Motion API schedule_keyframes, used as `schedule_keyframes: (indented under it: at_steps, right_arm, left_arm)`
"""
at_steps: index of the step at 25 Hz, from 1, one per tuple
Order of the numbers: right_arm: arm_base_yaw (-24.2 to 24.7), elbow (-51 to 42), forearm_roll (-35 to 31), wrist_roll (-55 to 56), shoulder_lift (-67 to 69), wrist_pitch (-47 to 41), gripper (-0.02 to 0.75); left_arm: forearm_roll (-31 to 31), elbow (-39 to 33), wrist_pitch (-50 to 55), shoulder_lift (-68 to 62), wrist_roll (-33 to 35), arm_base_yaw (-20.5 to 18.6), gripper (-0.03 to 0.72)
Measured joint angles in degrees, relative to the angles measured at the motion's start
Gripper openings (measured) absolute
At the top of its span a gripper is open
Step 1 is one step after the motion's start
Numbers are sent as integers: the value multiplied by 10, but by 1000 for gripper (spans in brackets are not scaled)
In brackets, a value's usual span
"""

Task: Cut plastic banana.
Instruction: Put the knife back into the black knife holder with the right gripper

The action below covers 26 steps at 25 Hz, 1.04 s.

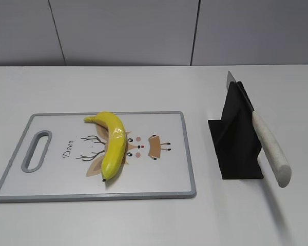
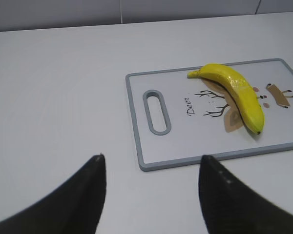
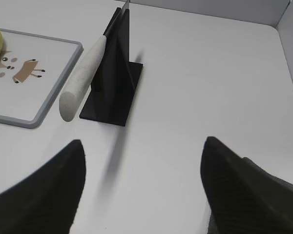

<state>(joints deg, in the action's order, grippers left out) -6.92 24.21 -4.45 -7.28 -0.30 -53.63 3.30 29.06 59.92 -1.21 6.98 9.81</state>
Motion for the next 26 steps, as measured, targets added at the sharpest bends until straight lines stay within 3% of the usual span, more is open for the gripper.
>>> schedule_keyframes:
  at_steps: [4,13,26]
  right_arm:
    - [0,0,0,0,0,0,557]
    - [0,0,0,0,0,0,556]
    - [0,0,0,0,0,0,554]
  left_arm:
    - [0,0,0,0,0,-10,542]
    - [0,0,0,0,0,-88,512]
    - [0,0,0,0,0,-95,460]
